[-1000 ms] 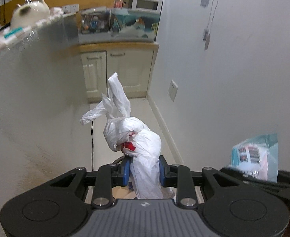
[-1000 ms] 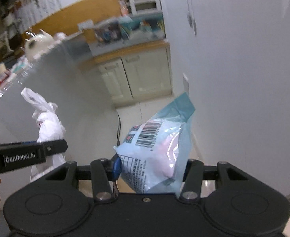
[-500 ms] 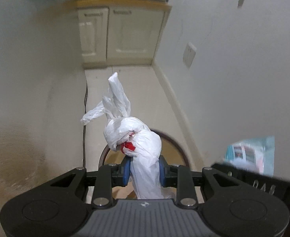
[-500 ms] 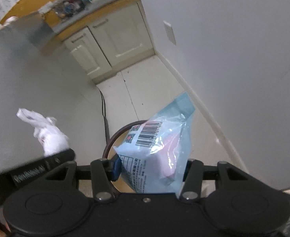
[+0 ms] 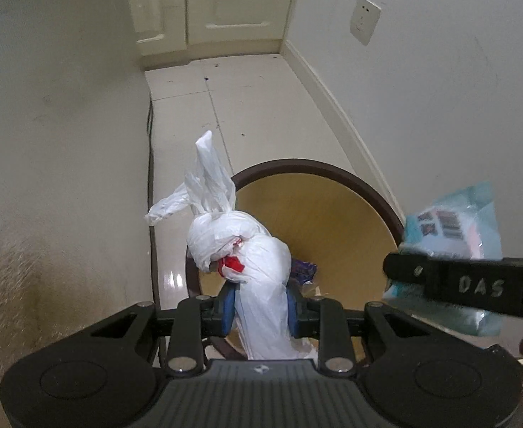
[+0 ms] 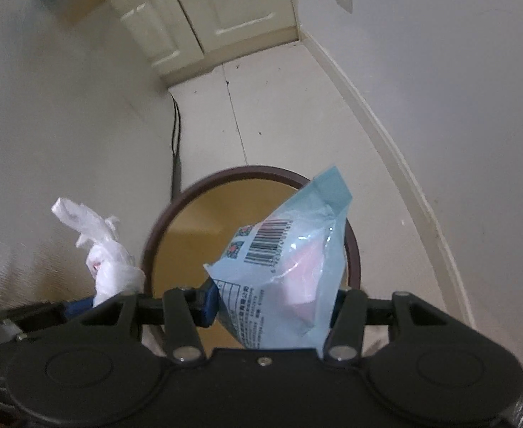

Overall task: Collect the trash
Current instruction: 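Open the left gripper dropping the white bag while the right gripper drops the light-blue bag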

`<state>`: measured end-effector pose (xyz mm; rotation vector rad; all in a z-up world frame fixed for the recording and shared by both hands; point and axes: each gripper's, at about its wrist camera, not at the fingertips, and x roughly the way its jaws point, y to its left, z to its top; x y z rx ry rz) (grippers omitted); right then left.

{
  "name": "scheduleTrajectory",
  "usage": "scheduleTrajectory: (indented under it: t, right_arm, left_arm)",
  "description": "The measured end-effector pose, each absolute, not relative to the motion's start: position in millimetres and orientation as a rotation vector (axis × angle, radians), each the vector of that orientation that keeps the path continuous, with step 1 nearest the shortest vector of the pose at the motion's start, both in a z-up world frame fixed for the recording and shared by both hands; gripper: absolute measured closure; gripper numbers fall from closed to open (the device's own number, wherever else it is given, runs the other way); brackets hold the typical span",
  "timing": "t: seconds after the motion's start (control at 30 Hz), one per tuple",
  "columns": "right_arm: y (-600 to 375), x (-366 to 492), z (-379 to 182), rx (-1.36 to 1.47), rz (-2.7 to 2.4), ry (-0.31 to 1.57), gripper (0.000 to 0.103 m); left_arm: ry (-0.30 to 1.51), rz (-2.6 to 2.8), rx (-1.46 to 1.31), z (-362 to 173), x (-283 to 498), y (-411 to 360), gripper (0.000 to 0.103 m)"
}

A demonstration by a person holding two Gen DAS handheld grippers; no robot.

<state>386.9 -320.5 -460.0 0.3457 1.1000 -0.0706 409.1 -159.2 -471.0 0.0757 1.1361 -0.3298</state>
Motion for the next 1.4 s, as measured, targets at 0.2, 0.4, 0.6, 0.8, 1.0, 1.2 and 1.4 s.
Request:
scheduleTrajectory:
  t: [0.2, 0.4, 0.6, 0.8, 1.0, 1.2, 1.4]
  right_arm:
    - [-319, 397, -481, 0.345, -0.021, 1.139, 0.051]
    - [-326, 404, -494, 0.542, 0.056, 1.094, 0.019]
    - [-326, 407, -494, 0.521, 0.029, 1.105, 0.014]
    - [-332, 405, -488, 0.456, -0.021, 1.132, 0.014]
    - [-341, 400, -482, 0.406, -0.036, 1.132, 0.014]
    - [-340, 399, -484, 0.343, -0.029, 1.161, 0.014]
    - [-336, 398, -486, 0.273, -0.007, 1.176, 0.014]
  left_arm:
    - [1.125, -0.305, 0.063, -470, 407, -151, 0.073]
    - [1.134, -0.303, 0.063, -470, 405, -149, 0.073]
    - [1.142, -0.336, 0.054, -475, 411, -156, 0.073]
    - [1.125, -0.386, 0.011, -478, 410, -161, 0.042]
    - [1.203, -0.349, 0.070, -489, 414, -163, 0.028]
    - [1.247, -0.310, 0.083, -494, 418, -160, 0.023]
    - [1.268, -0.275, 0.088, -498, 424, -156, 0.020]
